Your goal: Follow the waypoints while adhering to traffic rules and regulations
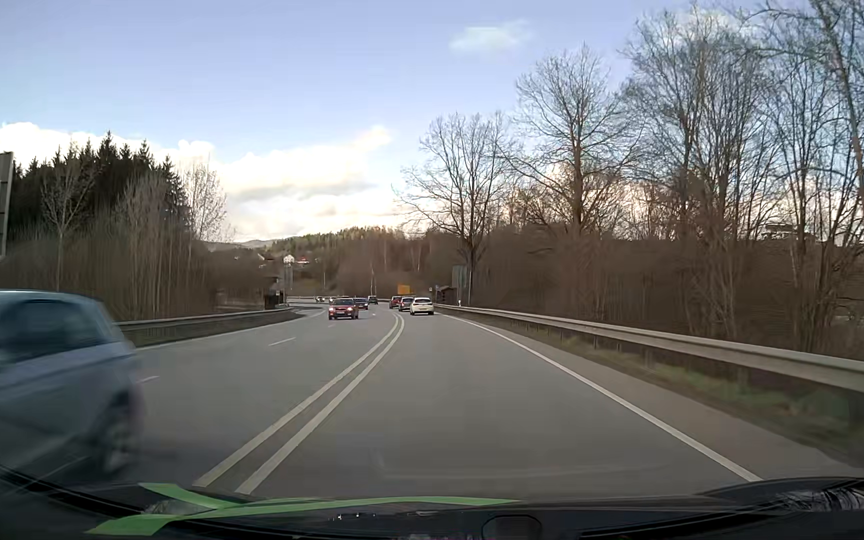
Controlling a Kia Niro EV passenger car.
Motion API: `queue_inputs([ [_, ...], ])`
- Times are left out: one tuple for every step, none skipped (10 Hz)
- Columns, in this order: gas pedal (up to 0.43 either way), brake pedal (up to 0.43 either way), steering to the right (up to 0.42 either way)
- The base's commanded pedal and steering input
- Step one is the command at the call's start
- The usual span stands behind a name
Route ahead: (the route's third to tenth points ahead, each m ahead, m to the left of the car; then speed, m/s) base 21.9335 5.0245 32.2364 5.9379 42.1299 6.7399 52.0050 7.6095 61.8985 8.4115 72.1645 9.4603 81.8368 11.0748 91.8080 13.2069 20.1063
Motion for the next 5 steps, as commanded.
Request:
queue_inputs([
  [0.0, 0.0, -0.015],
  [0.0, 0.0, -0.019],
  [0.0, 0.0, -0.021],
  [0.0, 0.0, -0.021],
  [0.0, 0.0, -0.022],
])
